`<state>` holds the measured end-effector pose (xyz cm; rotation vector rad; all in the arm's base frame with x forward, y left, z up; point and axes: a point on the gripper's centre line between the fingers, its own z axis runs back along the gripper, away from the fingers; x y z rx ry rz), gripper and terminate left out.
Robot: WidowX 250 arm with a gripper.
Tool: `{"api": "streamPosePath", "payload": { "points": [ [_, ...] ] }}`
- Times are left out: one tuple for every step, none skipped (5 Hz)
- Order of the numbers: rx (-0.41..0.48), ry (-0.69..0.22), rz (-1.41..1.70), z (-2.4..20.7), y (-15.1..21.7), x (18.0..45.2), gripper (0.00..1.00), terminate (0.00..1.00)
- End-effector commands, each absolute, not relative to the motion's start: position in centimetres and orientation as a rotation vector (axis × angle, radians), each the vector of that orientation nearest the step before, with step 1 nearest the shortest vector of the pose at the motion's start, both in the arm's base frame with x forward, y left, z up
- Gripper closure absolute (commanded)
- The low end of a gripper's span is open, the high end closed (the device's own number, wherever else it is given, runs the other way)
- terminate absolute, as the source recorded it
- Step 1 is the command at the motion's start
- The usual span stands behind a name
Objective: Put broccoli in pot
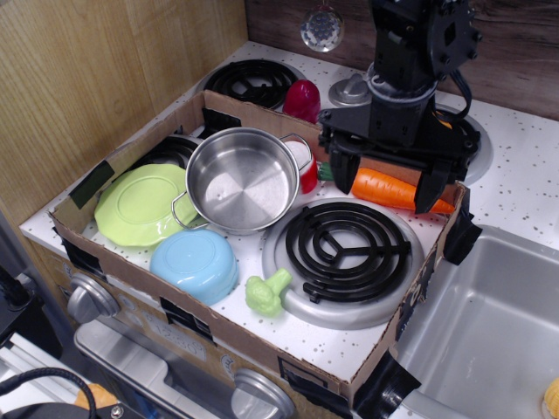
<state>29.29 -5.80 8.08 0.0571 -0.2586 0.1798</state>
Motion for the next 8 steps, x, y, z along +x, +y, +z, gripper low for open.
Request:
{"api": "streamPosePath", "payload": {
  "points": [
    [0.101, -0.308, 0.272, 10.7, -4.8, 25.2, 0.00, 0.00],
    [0.126, -0.323, 0.288, 10.5, -3.8, 23.4, 0.00, 0.00],
    [0.132, -0.351, 0.259, 9.9, -2.0, 22.3, 0.00, 0.00],
    [0.146, -0.386, 0.241, 9.4, -0.6, 21.4, 0.00, 0.00],
    [0.119, -0.400, 0.178, 8.4, 0.5, 20.9, 0.00, 0.00],
    [0.094, -0.428, 0.110, 7.4, 1.3, 20.6, 0.00, 0.00],
    [0.078, -0.430, 0.114, 6.5, 1.4, 20.3, 0.00, 0.00],
    [0.068, -0.424, 0.118, 5.8, 1.4, 20.3, 0.00, 0.00]
  ]
}}
